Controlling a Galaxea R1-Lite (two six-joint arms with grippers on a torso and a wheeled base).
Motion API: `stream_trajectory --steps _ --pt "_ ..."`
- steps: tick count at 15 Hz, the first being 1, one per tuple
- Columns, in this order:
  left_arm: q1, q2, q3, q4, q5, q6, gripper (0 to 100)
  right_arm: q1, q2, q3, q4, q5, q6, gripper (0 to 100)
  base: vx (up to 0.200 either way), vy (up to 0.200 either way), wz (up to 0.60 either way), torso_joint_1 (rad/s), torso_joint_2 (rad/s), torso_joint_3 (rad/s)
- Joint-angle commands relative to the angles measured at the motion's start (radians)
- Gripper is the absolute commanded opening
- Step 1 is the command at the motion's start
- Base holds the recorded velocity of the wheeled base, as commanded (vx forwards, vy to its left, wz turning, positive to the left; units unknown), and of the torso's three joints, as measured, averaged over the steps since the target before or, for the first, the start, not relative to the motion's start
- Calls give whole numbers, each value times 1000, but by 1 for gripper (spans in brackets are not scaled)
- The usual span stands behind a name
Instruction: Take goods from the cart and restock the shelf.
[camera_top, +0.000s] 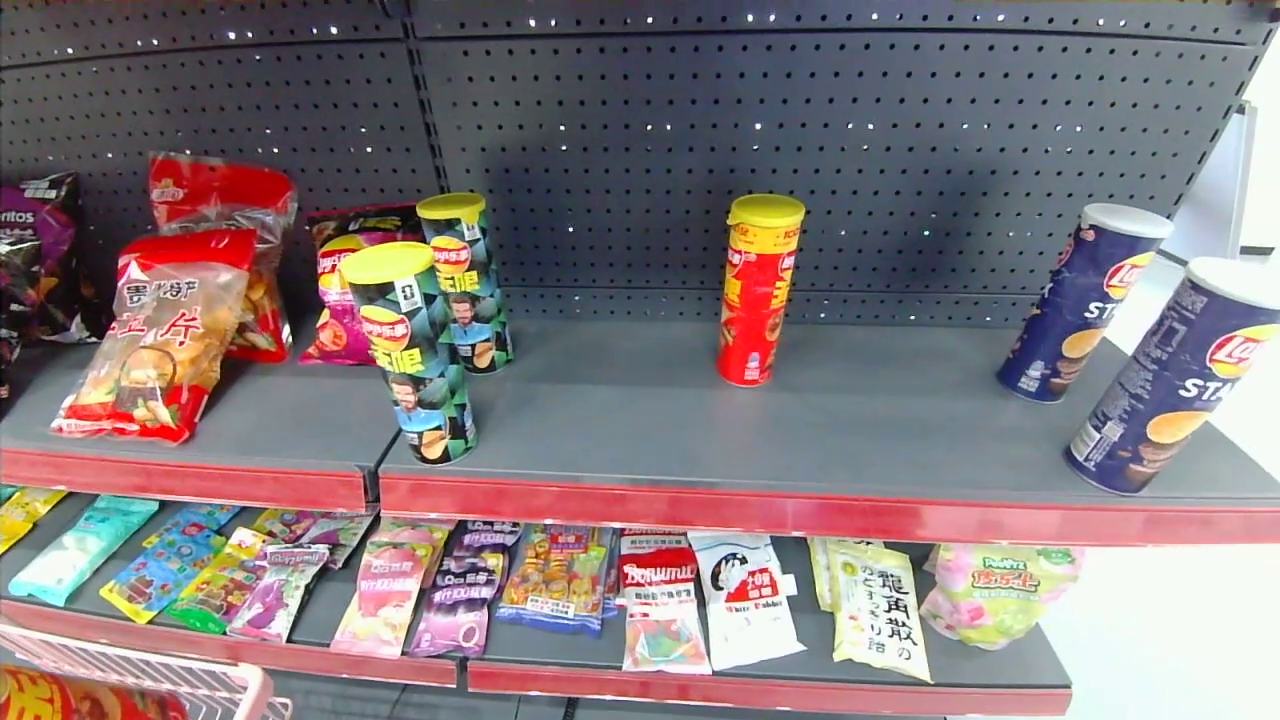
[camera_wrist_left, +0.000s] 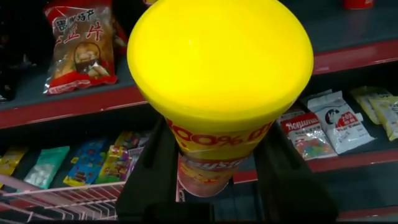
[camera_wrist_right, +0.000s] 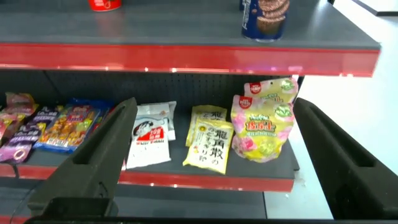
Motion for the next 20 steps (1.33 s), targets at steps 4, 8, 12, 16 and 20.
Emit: stream_trajectory --steps 4,8,12,16,20 --pt "-2 -6 -2 0 -9 0 0 0 0 0 0 1 -2 100 0 0 0 13 2 -1" --pt "-11 -44 18 3 -35 -5 0 0 0 -6 -6 24 -5 100 0 0 0 0 0 0" --pt "-25 -29 -13 0 -81 -140 0 80 438 -505 -7 217 38 100 0 0 0 0 0 0" --pt "-20 48 -51 -3 -67 -186 0 273 923 -746 -41 303 -51 100 0 0 0 0 0 0" --pt "-20 56 -63 -1 -28 -180 0 402 1270 -769 -325 298 -94 100 0 0 0 0 0 0"
